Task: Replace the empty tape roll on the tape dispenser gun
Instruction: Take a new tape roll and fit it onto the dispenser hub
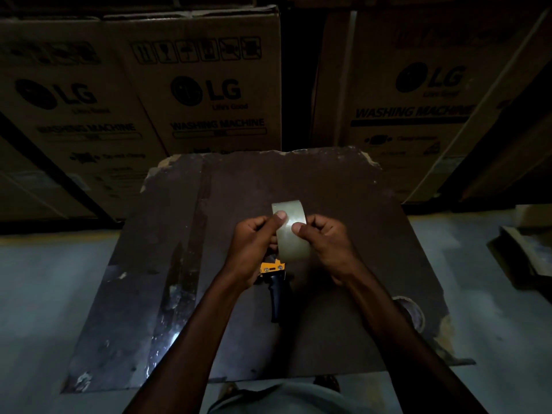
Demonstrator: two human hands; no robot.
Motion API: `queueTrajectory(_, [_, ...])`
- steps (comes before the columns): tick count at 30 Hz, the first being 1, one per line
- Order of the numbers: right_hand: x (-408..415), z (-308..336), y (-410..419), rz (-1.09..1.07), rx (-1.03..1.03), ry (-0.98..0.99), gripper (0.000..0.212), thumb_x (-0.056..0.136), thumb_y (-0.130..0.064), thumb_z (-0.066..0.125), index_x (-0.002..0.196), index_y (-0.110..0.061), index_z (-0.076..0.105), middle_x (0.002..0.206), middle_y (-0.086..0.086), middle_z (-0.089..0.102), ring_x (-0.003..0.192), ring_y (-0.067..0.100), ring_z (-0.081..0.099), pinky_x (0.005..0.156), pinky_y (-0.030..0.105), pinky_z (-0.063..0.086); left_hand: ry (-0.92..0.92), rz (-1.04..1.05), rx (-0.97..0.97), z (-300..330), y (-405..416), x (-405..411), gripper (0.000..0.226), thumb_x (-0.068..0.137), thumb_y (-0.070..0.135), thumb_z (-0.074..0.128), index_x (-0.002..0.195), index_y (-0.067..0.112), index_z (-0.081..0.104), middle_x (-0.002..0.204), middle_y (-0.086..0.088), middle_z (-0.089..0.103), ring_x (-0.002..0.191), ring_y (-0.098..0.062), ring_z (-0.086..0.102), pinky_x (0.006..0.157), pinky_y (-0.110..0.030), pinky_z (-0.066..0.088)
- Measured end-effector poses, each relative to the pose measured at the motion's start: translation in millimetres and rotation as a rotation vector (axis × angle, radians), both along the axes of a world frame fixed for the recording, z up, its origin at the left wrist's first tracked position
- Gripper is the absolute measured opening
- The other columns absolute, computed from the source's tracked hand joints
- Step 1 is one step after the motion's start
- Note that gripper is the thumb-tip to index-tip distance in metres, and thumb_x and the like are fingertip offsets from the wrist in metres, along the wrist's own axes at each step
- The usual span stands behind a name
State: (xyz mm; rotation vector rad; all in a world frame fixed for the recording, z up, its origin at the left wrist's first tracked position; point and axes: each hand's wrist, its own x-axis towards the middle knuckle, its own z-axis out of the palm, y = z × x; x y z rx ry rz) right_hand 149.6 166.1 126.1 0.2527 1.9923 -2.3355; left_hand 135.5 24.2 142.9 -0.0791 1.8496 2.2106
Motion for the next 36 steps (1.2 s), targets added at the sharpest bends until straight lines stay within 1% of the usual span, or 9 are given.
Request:
queueTrajectory(9, [-5,3,-3,-0.082,0.070,0.005,0.040,0.073,-0.045,0.069,0.072,-0.006,0.064,0.071,0.014,0.057,0.066,0.023,0.049,0.062,0.036,0.037,0.059,-0.115,-0.042,-7,-5,2,0.019,0.096,0.016,0.055,0.092,0.001,0.066,0.057,0.006,0.066,0.051,-0.003,0.060,0.048,-0.016,0.045])
queueTrajectory(16, [-4,-8,0,-0.057,0.188,0.045,0.032,0.092,-0.010,0.065,0.062,-0.015,0.055,0.053,-0.007,0.053,0.048,0.002,0.044,0.047,0.020,0.035,-0.015,0.073,-0.133,-10,-2,-1,0.032,0.086,0.045,0.066,0.079,0.014,0.069,0.060,0.000,0.066,0.050,-0.015,0.060,0.047,-0.024,0.044])
queueTrajectory(18, [-4,-7,1,-0.044,0.215,0.056,0.031,0.090,-0.014,0.069,0.061,-0.013,0.056,0.049,-0.010,0.053,0.047,0.002,0.044,0.048,0.021,0.036,-0.020,0.082,-0.130,-11,-3,-1,0.032,0.082,0.046,0.070,0.092,0.016,0.070,0.076,-0.004,0.070,0.057,-0.016,0.064,0.051,-0.029,0.049])
queueTrajectory(21, [-1,-4,4,-0.027,0.227,0.083,0.032,0.078,-0.029,0.071,0.067,-0.001,0.060,0.060,0.007,0.054,0.055,0.018,0.046,0.053,0.028,0.036,0.027,0.112,-0.146,-13,-7,-2,0.052,0.072,0.053,0.076,0.112,0.022,0.066,0.102,-0.004,0.072,0.085,-0.022,0.072,0.072,-0.044,0.060])
queueTrajectory(25, [0,-2,6,-0.022,0.246,0.097,0.032,0.075,-0.031,0.068,0.067,-0.001,0.061,0.060,0.007,0.054,0.056,0.019,0.046,0.051,0.027,0.036,0.151,0.117,-0.180,-11,-8,-1,0.050,0.065,0.057,0.078,0.108,0.032,0.069,0.108,-0.004,0.069,0.095,-0.032,0.070,0.077,-0.059,0.057])
queueTrajectory(28, [-1,1,8,-0.014,0.252,0.127,0.041,0.074,-0.029,0.067,0.075,0.011,0.061,0.068,0.016,0.056,0.061,0.022,0.048,0.053,0.028,0.037,0.271,0.128,-0.249,-10,-11,-1,0.041,0.068,0.054,0.079,0.102,0.032,0.072,0.105,0.016,0.063,0.096,-0.026,0.069,0.075,-0.057,0.058])
queueTrajectory(30, [-1,4,11,0.005,0.285,0.134,0.025,0.076,-0.026,0.068,0.068,-0.002,0.063,0.065,0.011,0.058,0.059,0.019,0.050,0.053,0.026,0.038,0.337,0.120,-0.293,-8,-13,-1,0.037,0.068,0.053,0.079,0.097,0.032,0.073,0.104,0.022,0.061,0.098,-0.022,0.068,0.075,-0.055,0.058])
queueTrajectory(32, [-1,7,13,0.048,0.325,0.162,0.019,0.079,-0.023,0.070,0.064,-0.015,0.062,0.060,0.000,0.058,0.055,0.009,0.050,0.050,0.023,0.038,0.377,0.110,-0.311,-7,-14,-3,0.036,0.066,0.052,0.081,0.091,0.028,0.072,0.103,0.019,0.062,0.096,-0.021,0.068,0.075,-0.053,0.059])
queueTrajectory(36, [0,11,12,0.081,0.381,0.192,0.032,0.075,-0.030,0.067,0.071,0.002,0.064,0.065,0.008,0.059,0.059,0.012,0.050,0.052,0.025,0.038,0.298,0.085,-0.246,-2,-16,-2,0.030,0.068,0.035,0.084,0.090,0.019,0.071,0.089,0.000,0.074,0.078,-0.014,0.072,0.063,-0.037,0.060])
